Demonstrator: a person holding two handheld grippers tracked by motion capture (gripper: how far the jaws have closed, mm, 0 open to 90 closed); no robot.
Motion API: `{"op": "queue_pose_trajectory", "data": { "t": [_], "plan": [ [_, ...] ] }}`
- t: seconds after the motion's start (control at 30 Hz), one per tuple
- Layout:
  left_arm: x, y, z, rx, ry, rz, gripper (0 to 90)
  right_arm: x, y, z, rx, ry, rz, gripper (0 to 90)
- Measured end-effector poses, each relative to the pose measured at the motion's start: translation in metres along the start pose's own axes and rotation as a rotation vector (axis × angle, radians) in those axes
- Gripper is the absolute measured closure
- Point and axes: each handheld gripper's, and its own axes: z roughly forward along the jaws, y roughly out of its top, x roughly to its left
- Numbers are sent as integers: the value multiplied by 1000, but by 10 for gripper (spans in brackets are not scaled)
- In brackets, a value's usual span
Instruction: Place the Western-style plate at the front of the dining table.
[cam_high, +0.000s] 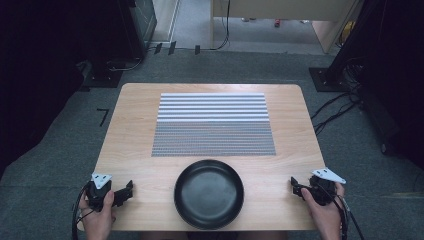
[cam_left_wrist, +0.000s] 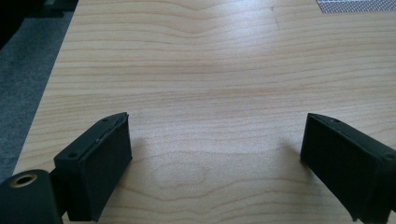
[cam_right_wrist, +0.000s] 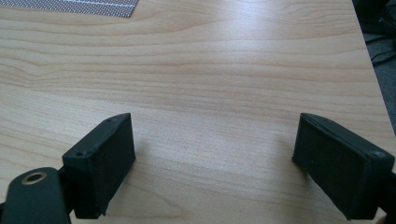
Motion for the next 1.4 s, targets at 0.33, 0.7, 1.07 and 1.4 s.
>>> {"op": "queue_pose_trajectory", "data": {
  "t": [0.33,0.7,1.07,1.4],
  "plan": [
    [-5,4,-2,14,20,7,85,-3,3,-9,-30,-29,45,153],
    [-24,14,-17,-45,-67,-8,85,11,12,-20,-69,17,77,158],
    [-44,19,-26,-71,-129,5,86,31,19,-28,-87,70,87,163],
    [-60,22,-31,-76,-183,10,86,53,23,-30,-97,105,62,166]
  ]
}}
